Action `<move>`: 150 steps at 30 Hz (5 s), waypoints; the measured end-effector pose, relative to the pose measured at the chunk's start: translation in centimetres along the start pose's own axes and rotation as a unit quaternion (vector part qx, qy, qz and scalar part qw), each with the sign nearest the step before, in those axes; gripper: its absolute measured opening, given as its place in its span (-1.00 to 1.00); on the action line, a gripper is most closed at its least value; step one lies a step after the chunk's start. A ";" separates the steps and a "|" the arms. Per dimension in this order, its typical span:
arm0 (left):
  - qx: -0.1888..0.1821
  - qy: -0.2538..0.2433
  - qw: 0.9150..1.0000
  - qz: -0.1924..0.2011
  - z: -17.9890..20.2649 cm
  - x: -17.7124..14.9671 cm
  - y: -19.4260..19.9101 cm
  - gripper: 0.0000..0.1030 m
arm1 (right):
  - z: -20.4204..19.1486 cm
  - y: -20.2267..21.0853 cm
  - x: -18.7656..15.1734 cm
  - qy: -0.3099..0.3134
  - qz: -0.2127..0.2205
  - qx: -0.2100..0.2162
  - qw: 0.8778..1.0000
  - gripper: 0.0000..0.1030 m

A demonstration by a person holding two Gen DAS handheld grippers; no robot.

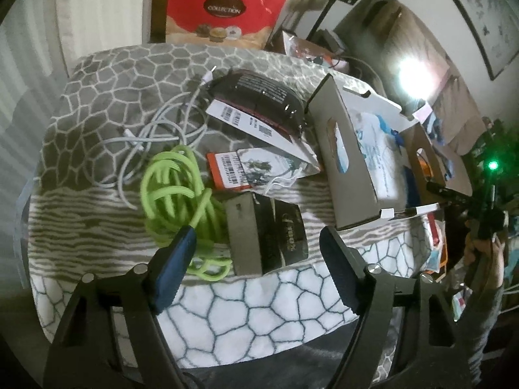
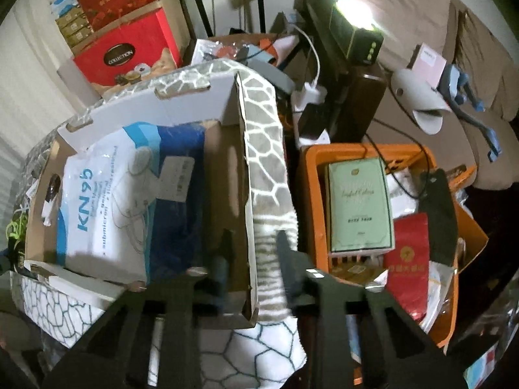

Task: Organize objects
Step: 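Grasp the small dark box with the left tool, then place the dark box into the tray beside the bag, open left tool, then grasp the lime-green coiled cable with the left tool, then carry the green cable into the tray and release it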

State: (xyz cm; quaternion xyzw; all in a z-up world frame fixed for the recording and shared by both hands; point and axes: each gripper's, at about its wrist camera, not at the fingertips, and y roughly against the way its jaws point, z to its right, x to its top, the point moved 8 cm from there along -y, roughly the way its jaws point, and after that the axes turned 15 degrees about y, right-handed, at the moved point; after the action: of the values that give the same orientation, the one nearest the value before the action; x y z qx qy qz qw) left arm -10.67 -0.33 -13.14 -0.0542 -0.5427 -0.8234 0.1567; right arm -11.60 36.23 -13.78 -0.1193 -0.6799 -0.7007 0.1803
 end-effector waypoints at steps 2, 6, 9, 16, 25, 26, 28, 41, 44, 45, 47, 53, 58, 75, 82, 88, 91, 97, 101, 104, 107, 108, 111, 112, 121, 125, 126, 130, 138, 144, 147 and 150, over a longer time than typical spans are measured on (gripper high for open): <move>0.000 -0.001 1.000 -0.001 0.1 0.0 -0.2 0.45 | 0.1 -0.4 -0.2 -0.003 -0.002 0.002 1.000 -0.78; -0.010 0.006 1.000 -0.007 0.1 0.2 -0.3 0.45 | -0.2 -0.4 -0.1 -0.002 0.006 0.012 1.000 -0.91; -0.010 0.004 1.000 -0.011 0.2 0.3 -0.5 0.34 | -0.4 -0.3 0.0 0.004 0.010 0.007 1.000 -0.92; -0.010 0.009 1.000 -0.029 0.3 0.3 -1.9 0.03 | -0.4 -0.4 -0.1 0.003 0.014 0.007 1.000 -0.92; -0.023 0.014 1.000 -0.003 0.5 0.6 -0.6 -0.47 | -0.4 -0.4 -0.1 0.000 0.014 0.010 1.000 -0.92; -0.023 0.012 1.000 0.001 0.6 0.8 -0.4 -0.48 | -0.4 -0.4 -0.1 0.000 0.015 0.010 1.000 -0.92; -0.032 0.012 0.999 0.012 0.9 1.1 0.7 -0.49 | -0.4 -0.3 0.0 -0.001 0.015 0.011 1.000 -0.92; -0.147 -0.006 0.989 0.027 10.4 3.0 3.5 -0.50 | -0.4 -0.3 -0.1 -0.001 0.016 0.012 1.000 -0.92; -0.147 -0.004 0.989 0.010 12.2 3.2 1.2 -0.50 | -0.4 -0.3 0.0 -0.001 0.016 0.012 1.000 -0.92; -0.147 -0.002 0.989 0.003 12.6 3.3 0.3 -0.50 | -0.4 -0.3 0.0 0.000 0.016 0.012 1.000 -0.92; -0.147 0.006 0.989 -0.009 13.1 3.1 -1.2 -0.50 | -0.4 -0.3 -0.1 0.000 0.016 0.012 1.000 -0.92; -0.150 0.027 0.988 -0.021 14.0 2.3 -4.0 -0.50 | -0.5 -0.3 0.0 -0.003 0.017 0.013 1.000 -0.91; -0.123 0.015 0.992 -0.013 14.2 1.4 -5.0 -0.50 | -0.5 -0.3 0.0 -0.003 0.017 0.014 1.000 -0.91; -0.092 -0.040 0.994 0.047 14.4 1.7 0.6 0.32 | -0.5 -0.3 0.0 -0.004 0.018 0.015 1.000 -0.91; -0.052 -0.043 0.996 0.065 10.1 3.4 4.4 0.41 | -0.5 -0.3 0.0 -0.003 0.018 0.016 1.000 -0.91; 0.011 -0.013 0.997 0.076 3.4 4.6 5.0 0.44 | -0.5 -0.2 0.0 -0.004 0.018 0.016 1.000 -0.91; 0.026 0.009 0.997 0.072 0.4 4.7 4.6 0.51 | -0.5 -0.2 0.0 -0.004 0.019 0.016 1.000 -0.91; 0.038 0.047 0.997 0.048 -3.4 4.1 2.4 0.52 | -0.5 -0.2 0.0 -0.003 0.018 0.015 1.000 -0.91; 0.037 0.065 0.997 0.034 -4.5 3.7 0.9 0.52 | -0.5 -0.2 0.0 -0.004 0.018 0.015 1.000 -0.91; 0.040 0.071 0.996 0.026 -4.9 3.5 0.0 0.52 | -0.6 -0.1 0.0 -0.004 0.018 0.015 1.000 -0.91; 0.040 0.077 0.996 0.019 -5.1 3.2 -0.8 0.52 | -0.5 -0.1 0.1 -0.003 0.018 0.015 1.000 -0.91; 0.042 0.078 0.996 0.018 -5.1 3.1 -1.1 0.52 | -0.6 -0.1 0.0 -0.004 0.018 0.015 1.000 -0.91; 0.046 0.077 0.996 0.016 -5.0 2.8 -1.8 0.49 | -0.5 -0.1 0.1 -0.004 0.018 0.014 1.000 -0.91; 0.049 0.076 0.996 0.015 -4.9 2.7 -2.1 0.43 | -0.6 -0.2 0.0 -0.004 0.018 0.014 1.000 -0.91; 0.048 0.071 0.996 0.034 -4.7 2.6 -2.0 -0.31 | -0.6 -0.2 0.0 -0.004 0.018 0.015 1.000 -0.91; 0.038 0.078 0.995 0.043 -4.9 2.9 -1.1 -0.46 | -0.6 -0.1 0.0 -0.004 0.018 0.015 1.000 -0.91; 0.032 0.079 0.995 0.047 -4.8 2.9 -0.8 -0.47 | -0.5 -0.1 0.0 -0.004 0.018 0.015 1.000 -0.91; 0.004 0.079 0.996 0.051 -4.0 3.2 0.8 -0.48 | -0.6 -0.2 0.0 -0.003 0.018 0.014 1.000 -0.91; -0.040 0.054 0.996 0.066 0.1 4.6 4.0 -0.48 | -0.6 -0.1 0.0 -0.004 0.018 0.014 1.000 -0.91; -0.073 0.024 0.995 0.059 5.1 5.3 3.8 -0.48 | -0.6 -0.1 0.1 -0.003 0.018 0.014 1.000 -0.91; -0.096 0.005 0.994 0.043 8.2 5.7 2.7 -0.48 | -0.6 -0.1 0.0 -0.002 0.018 0.014 1.000 -0.91; -0.104 -0.020 0.994 0.032 10.9 5.9 1.3 -0.48 | -0.6 -0.2 -0.1 -0.003 0.018 0.014 1.000 -0.91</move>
State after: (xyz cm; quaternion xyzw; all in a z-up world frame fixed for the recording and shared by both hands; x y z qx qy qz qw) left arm -16.73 7.99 -6.08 -0.1035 -0.4549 -0.8688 0.1657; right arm -11.57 35.67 -14.02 -0.1313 -0.6880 -0.6871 0.1929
